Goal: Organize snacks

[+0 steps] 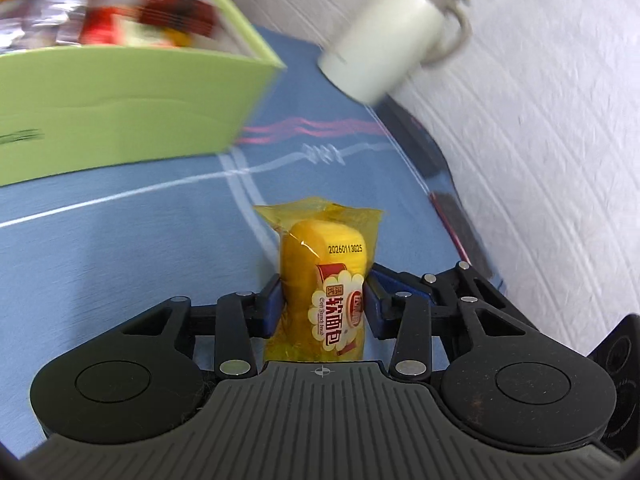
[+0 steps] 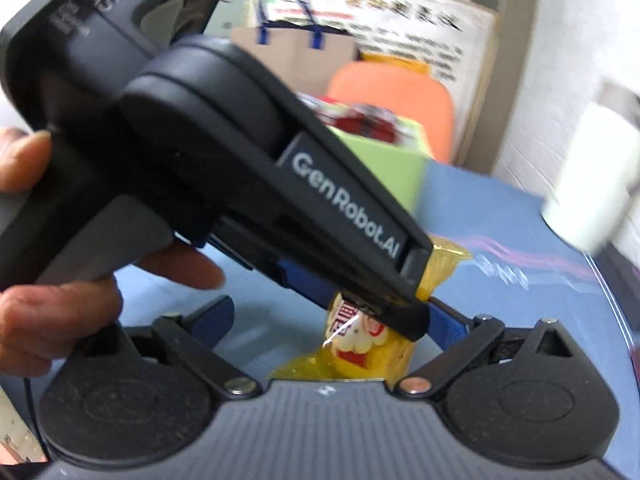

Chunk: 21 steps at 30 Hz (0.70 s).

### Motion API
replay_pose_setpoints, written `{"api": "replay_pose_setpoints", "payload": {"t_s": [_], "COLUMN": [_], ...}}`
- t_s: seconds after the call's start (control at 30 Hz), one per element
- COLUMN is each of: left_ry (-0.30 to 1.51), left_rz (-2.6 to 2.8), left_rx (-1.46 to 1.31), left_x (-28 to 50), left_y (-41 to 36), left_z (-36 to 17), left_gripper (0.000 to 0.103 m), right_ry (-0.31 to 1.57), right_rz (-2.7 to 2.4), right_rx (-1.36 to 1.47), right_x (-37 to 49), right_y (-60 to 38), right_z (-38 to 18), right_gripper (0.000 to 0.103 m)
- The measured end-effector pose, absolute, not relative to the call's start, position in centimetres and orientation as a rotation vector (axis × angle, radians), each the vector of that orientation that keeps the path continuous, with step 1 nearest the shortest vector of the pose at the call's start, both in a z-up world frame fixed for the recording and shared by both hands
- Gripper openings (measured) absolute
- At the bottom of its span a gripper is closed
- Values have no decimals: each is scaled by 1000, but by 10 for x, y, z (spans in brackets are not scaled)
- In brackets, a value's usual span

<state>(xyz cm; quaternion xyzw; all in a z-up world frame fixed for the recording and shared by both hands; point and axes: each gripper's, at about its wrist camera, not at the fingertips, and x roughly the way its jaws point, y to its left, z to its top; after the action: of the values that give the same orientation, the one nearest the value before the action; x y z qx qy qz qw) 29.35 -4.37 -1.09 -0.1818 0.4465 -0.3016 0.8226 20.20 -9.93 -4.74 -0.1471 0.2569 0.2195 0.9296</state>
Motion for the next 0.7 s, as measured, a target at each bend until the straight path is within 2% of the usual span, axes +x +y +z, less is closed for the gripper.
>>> {"api": "replay_pose_setpoints", "payload": {"t_s": [0.23,0.33,0.4,0.47,0.7], "left_ry": [941,921,903,884,876], "left_rz": [-461,-432,-434,-442,-453], "left_rx": [-467,-491,-510,-531,-543], "left_x": [280,279,279,281,287], "left_y": [47,67,73,77,84], "left_z": [-19,-25,-26,-26,-21], "left_gripper": [20,29,45,52,59], "right_ry": [556,600,622,640,669], "right_rz": [605,587,548,510,462], "right_rx": [-305,-262,-232,-156,-8], "right_x": [209,213,213,212,210], "right_y": [-25,-21,-26,-36,-33], "right_z": [-62,-70,-72,-71,-68], "right_gripper": [99,99,99,99,102]}}
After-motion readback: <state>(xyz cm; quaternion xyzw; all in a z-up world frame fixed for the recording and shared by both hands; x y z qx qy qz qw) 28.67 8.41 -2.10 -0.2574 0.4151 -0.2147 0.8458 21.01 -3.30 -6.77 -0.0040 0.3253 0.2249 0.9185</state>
